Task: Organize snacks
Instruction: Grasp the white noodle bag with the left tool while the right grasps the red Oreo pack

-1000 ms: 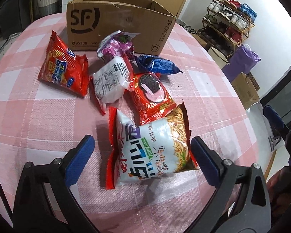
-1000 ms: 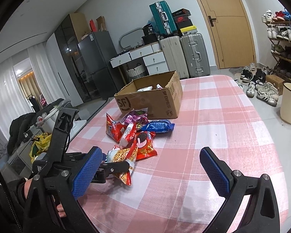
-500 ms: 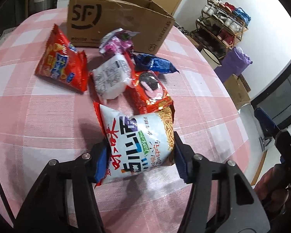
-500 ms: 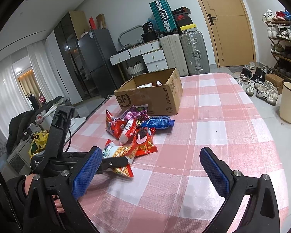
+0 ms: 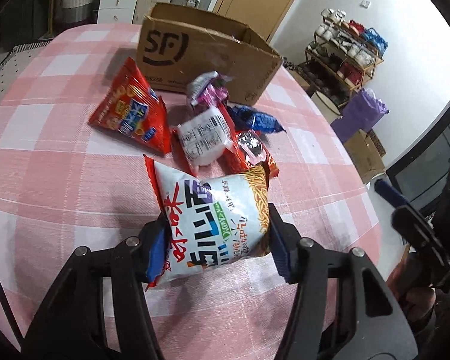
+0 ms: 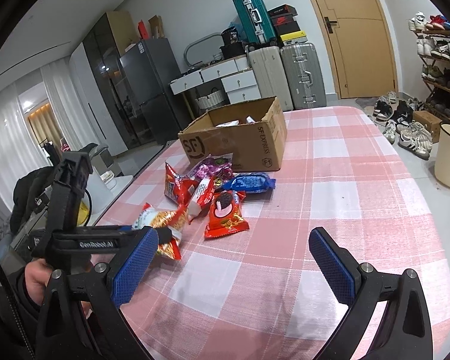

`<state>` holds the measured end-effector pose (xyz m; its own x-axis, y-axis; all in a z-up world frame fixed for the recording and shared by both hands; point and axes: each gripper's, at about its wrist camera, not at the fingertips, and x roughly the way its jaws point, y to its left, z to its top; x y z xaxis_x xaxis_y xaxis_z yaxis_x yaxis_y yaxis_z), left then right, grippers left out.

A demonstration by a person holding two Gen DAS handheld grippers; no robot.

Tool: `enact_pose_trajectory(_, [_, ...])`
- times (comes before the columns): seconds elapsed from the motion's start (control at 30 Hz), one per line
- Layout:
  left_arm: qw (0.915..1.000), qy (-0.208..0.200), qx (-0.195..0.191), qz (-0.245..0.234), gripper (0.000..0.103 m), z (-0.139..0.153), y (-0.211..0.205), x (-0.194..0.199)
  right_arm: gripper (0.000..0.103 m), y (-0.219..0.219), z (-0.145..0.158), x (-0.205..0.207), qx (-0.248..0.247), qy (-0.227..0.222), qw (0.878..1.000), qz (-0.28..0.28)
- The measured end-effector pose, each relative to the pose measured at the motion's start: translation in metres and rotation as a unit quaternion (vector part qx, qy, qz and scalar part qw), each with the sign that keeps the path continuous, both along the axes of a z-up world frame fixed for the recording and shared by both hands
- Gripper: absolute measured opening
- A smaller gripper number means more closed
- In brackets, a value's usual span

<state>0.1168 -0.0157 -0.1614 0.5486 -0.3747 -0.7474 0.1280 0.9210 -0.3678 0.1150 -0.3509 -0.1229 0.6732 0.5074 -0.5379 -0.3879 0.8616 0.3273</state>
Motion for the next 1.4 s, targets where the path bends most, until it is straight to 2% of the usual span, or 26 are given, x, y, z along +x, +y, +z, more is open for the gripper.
enact_pose_trajectory(0.33, [0.9992,-0.019,0.0,0.036,0.055,0.014,0.047,-0.008,0.102,0.019,-0.015,0.034,-0.015,0.028,0.999,0.007])
enact_pose_trajectory(0.63, [0.998,-0.017,-0.009,0.06,0.056,0.012,0.077,-0.007,0.102,0.044,-0.033,0.069,-0.037,0.052,0.998,0.027])
enact_pose_trajectory(0.9, [0.9966,-0.01,-0.016,0.081,0.056,0.013,0.094,-0.005,0.102,0.075,-0.051,0.098,-0.096,0.07,0.992,0.049])
enact_pose_trajectory(1.07, [0.9964,-0.009,-0.017,0.083,0.056,0.013,0.099,-0.002,0.101,0.089,-0.061,0.115,-0.113,0.081,0.989,0.057])
enact_pose_trajectory(1.17, [0.9961,-0.004,-0.018,0.086,0.056,0.012,0.103,-0.001,0.1,0.099,-0.065,0.123,-0.131,0.085,0.986,0.063])
enact_pose_trajectory(1.3, [0.9959,-0.002,-0.015,0.09,0.056,0.011,0.106,0.002,0.089,0.109,-0.072,0.134,-0.147,0.095,0.982,0.071])
enact_pose_trajectory(1.4, [0.9956,-0.001,-0.011,0.093,0.056,0.01,0.107,0.003,0.087,0.114,-0.077,0.14,-0.156,0.102,0.98,0.073])
